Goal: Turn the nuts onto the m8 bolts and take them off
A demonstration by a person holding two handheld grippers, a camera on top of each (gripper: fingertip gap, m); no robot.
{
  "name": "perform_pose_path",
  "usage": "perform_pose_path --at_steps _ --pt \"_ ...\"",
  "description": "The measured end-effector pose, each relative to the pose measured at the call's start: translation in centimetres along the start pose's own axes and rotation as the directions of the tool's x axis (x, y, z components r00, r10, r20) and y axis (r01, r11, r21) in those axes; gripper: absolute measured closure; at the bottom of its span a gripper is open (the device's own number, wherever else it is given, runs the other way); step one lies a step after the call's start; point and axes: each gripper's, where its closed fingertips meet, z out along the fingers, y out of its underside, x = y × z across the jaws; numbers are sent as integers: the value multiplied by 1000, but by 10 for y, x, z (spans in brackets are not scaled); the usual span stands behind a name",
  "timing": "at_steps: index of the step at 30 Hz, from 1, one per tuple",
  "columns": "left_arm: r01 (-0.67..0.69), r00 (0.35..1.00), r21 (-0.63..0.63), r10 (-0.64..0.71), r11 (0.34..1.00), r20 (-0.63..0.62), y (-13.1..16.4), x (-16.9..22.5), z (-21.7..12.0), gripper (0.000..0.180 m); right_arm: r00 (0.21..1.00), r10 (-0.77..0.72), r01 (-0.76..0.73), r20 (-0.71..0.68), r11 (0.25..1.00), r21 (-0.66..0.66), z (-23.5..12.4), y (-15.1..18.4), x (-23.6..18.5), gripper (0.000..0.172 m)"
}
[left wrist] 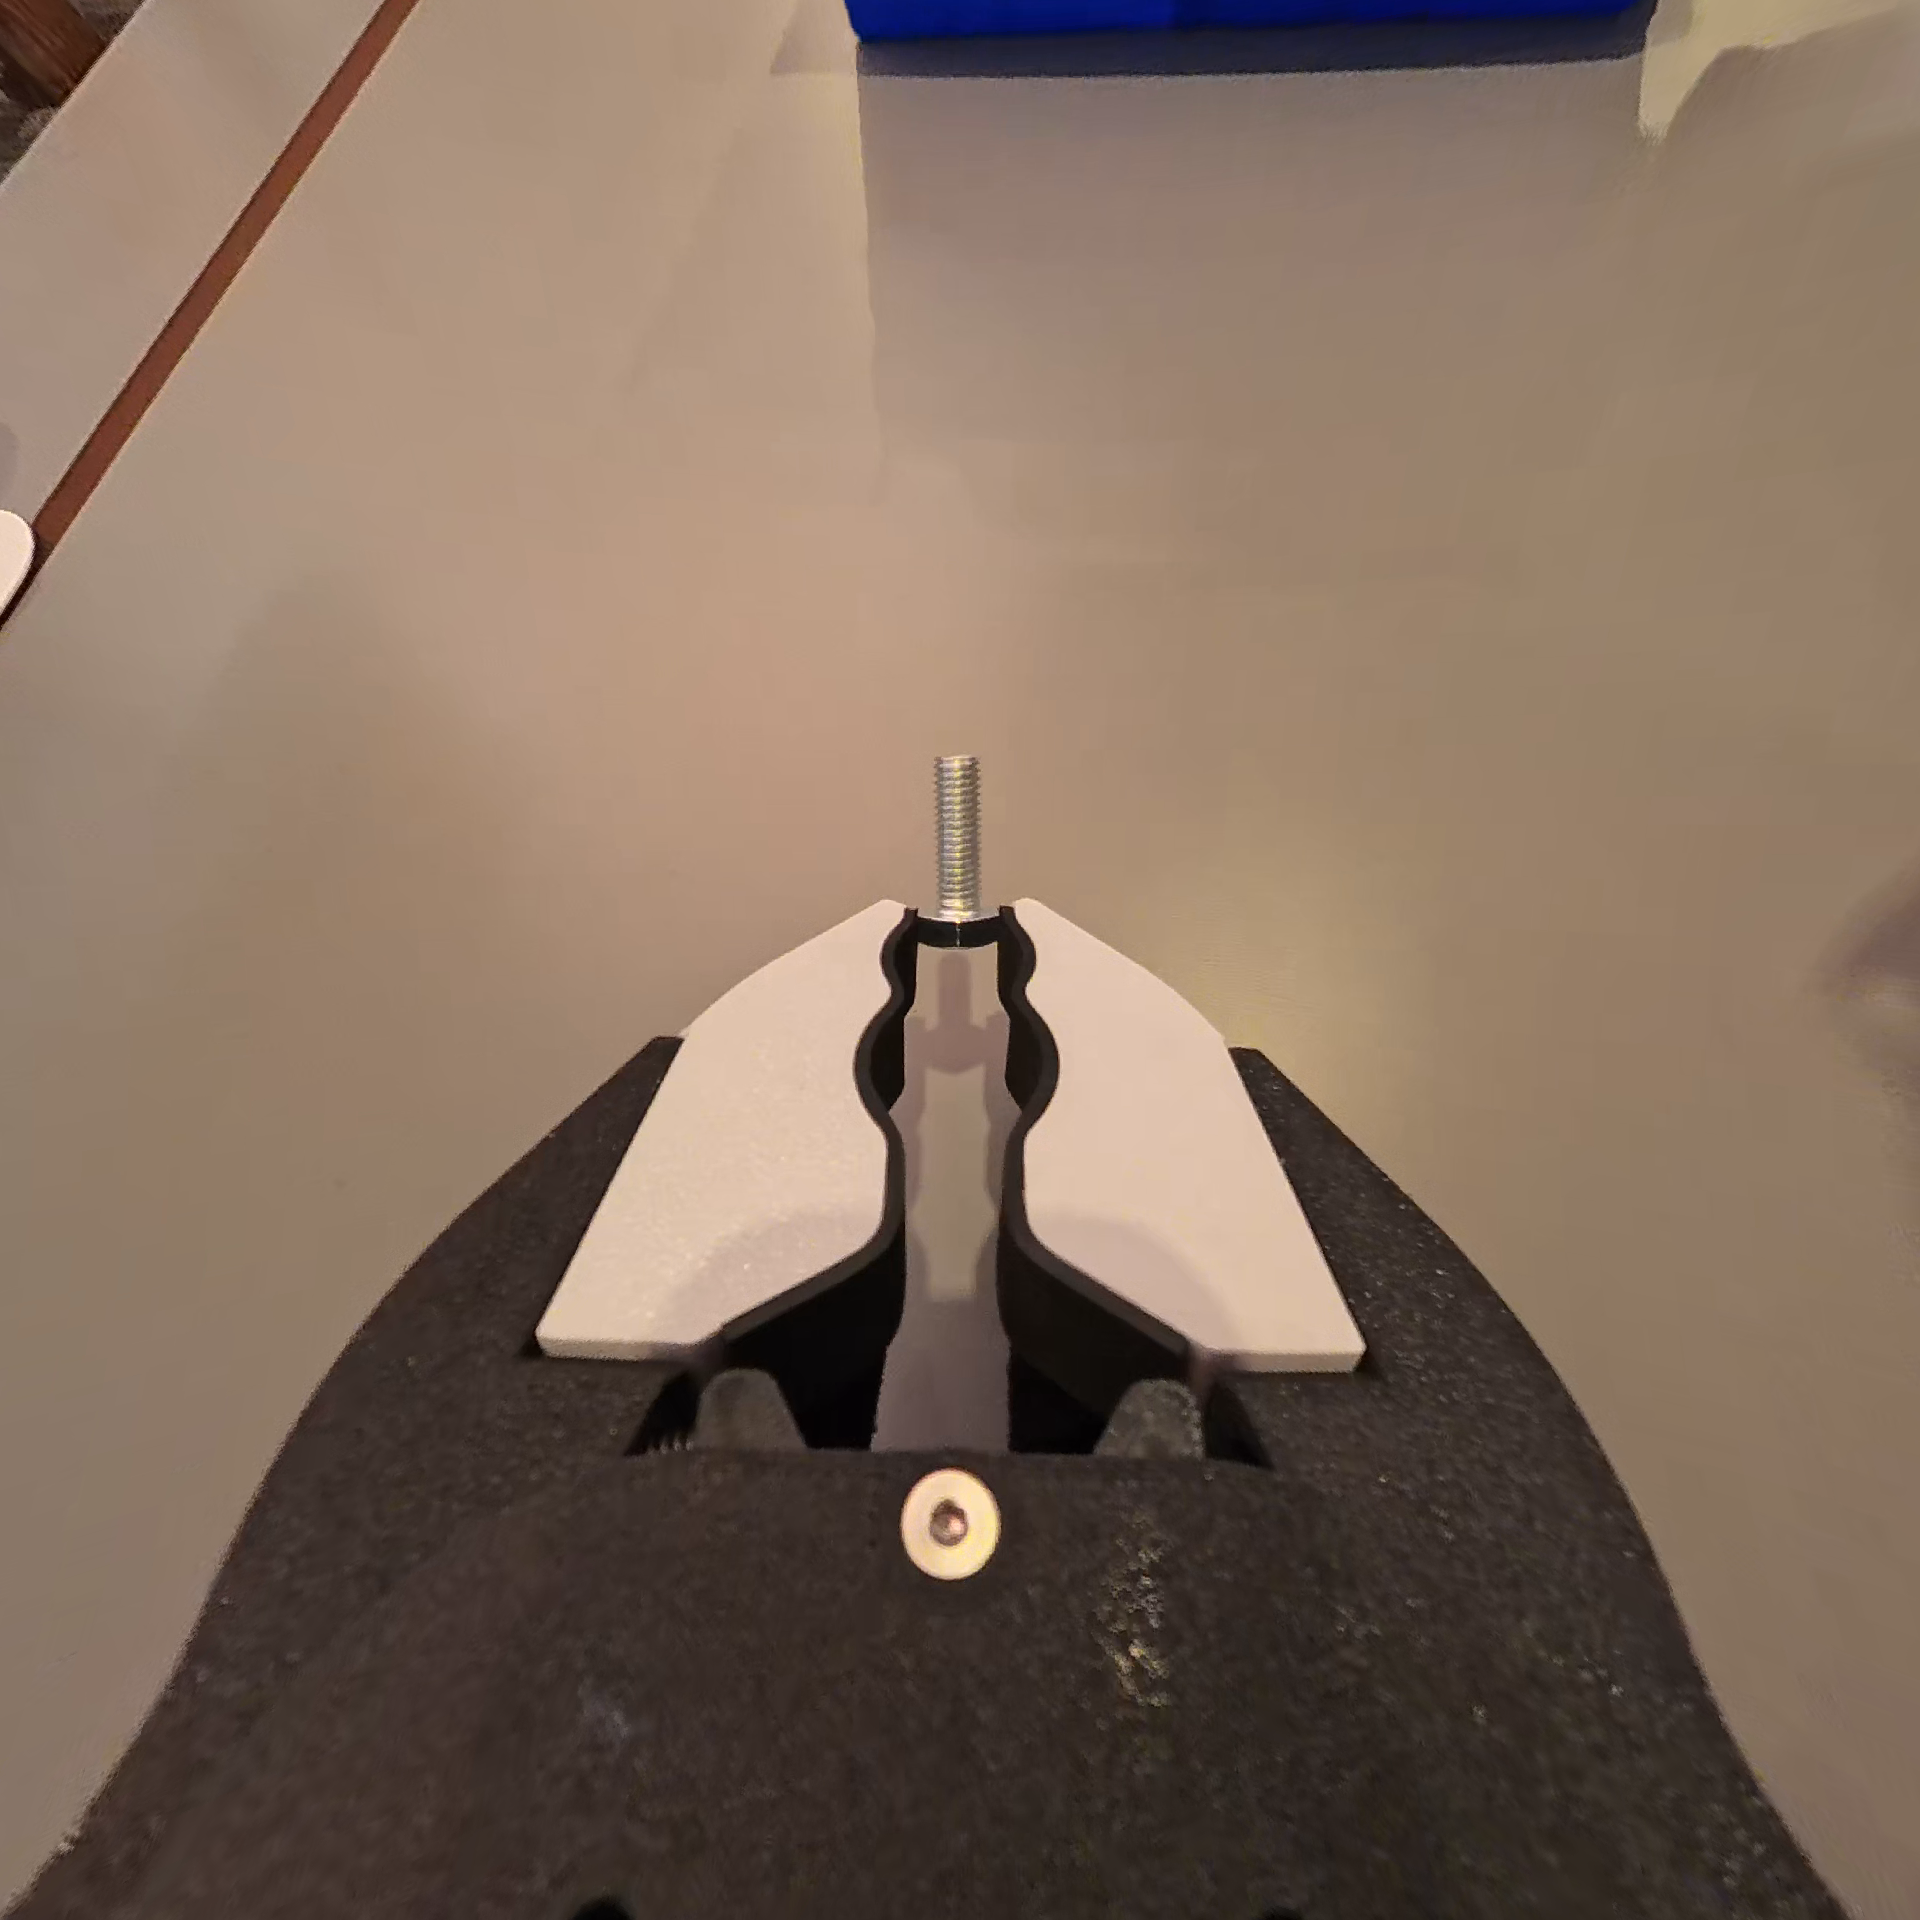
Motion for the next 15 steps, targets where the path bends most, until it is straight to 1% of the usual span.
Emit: perform_pose_path --at_steps 3,5,7,9,11,12,13,14,15 --pt "5 1000 3 -5 1000 4 0 -1 0 166 999 16 -15 34 1000 -8 10 6 0 157" --pt "5 1000 8 -5 1000 4 -2 0 -1 166 999 18 -19 45 1000 2 10 7 -1 157" --pt "3 1000 17 -4 1000 7 -4 0 -2 166 998 32 -33 45 999 31 3 5 -1 151" --pt "1 1000 30 -1 1000 12 -7 -1 -4 166 999 29 -32 34 996 88 -14 -2 -3 147" --pt "-2 1000 55 1 999 25 -11 -3 -6 166 999 -9 2 33 978 210 -46 -27 -18 146" --pt "-4 1000 71 2 997 29 -14 -3 -7 166 997 -62 45 44 950 308 -67 -49 -36 147" --pt "-5 999 92 2 996 32 -17 -4 -8 166 988 -143 104 61 901 422 -89 -76 -62 145" --pt "-5 999 112 1 994 33 -21 -3 -8 166 964 -250 170 84 832 528 -109 -101 -96 144" --pt "-5 999 133 1 991 34 -24 -3 -9 166 923 -370 234 102 754 614 -125 -123 -134 140"
